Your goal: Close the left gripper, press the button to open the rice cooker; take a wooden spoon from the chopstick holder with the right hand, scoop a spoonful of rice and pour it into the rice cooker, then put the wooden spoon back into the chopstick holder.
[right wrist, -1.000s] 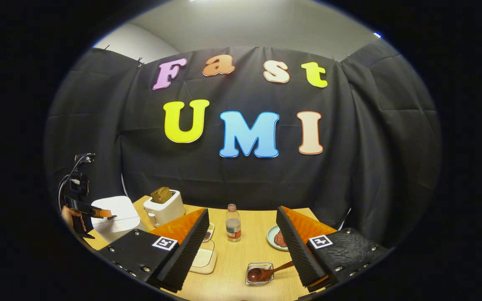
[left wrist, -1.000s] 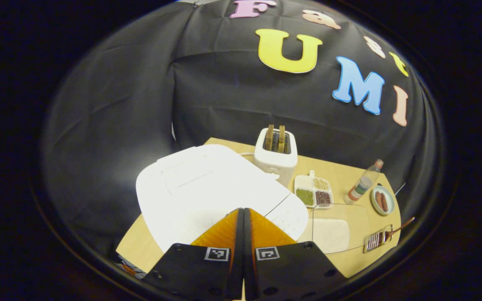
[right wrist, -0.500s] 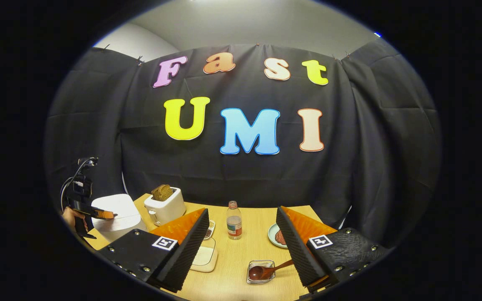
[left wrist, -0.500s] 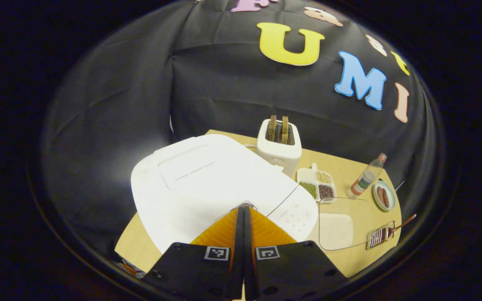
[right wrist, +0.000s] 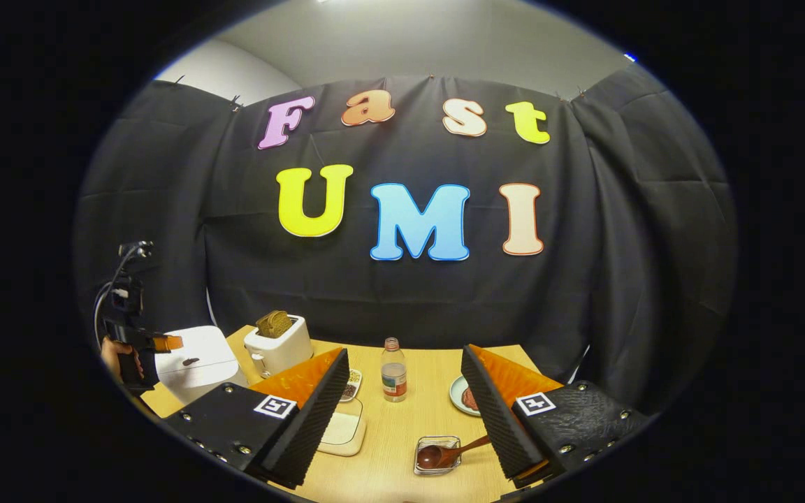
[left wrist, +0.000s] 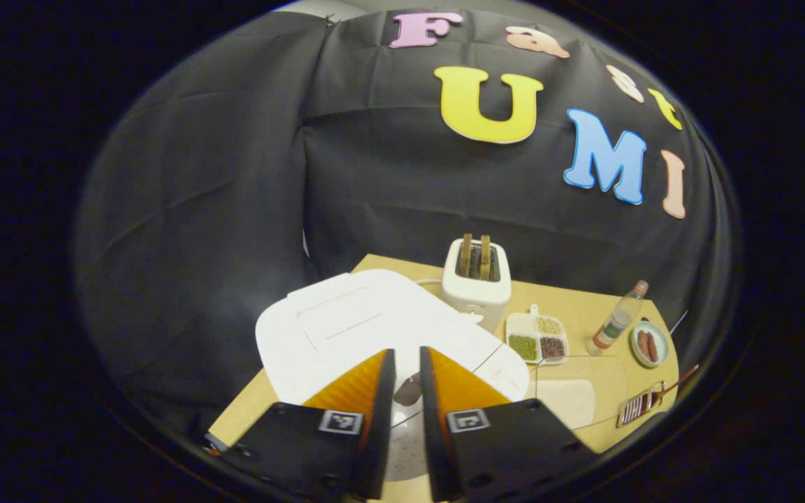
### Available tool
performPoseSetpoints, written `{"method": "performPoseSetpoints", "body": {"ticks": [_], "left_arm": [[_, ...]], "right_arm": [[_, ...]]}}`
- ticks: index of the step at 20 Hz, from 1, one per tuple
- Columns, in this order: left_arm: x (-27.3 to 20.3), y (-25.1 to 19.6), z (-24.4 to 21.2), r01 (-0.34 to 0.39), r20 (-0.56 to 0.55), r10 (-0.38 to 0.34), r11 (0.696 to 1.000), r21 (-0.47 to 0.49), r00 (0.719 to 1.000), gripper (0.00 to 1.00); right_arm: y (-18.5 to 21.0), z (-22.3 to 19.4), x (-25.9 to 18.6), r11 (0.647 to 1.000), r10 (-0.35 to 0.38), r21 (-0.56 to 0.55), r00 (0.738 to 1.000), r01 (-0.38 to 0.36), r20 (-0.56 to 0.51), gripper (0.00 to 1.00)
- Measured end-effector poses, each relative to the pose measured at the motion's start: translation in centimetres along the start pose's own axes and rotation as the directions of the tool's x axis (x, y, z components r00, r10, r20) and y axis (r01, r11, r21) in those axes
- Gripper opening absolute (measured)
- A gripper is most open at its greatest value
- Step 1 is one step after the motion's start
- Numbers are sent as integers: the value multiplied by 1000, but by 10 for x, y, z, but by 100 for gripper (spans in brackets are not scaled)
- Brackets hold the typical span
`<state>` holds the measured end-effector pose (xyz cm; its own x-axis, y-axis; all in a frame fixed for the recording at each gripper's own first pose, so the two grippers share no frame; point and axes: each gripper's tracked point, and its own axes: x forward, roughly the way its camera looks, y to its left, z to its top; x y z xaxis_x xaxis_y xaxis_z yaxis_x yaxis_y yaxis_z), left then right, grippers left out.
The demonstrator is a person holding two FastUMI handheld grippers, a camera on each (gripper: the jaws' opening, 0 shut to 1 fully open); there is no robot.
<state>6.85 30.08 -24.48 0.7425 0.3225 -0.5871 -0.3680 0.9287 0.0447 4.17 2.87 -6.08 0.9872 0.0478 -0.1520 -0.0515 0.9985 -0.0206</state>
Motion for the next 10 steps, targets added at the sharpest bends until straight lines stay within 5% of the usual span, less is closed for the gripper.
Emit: {"method": "performPoseSetpoints", "body": {"ticks": [1, 5, 10], "left_arm": [[10, 1, -8, 3, -22, -3, 1000, -4, 1000, 14], [19, -20, -24, 80, -84, -84, 996, -45, 993, 9], [23, -20, -27, 91, -124, -104, 991, -103, 987, 8]], "right_arm": [[1, 0, 0, 1000, 1, -3, 1000, -1, -2, 98], [-2, 1, -2, 1000, -6, -20, 1000, 6, 1, 99], [-7, -4, -1, 1000, -22, -7, 1000, 22, -14, 99]]}}
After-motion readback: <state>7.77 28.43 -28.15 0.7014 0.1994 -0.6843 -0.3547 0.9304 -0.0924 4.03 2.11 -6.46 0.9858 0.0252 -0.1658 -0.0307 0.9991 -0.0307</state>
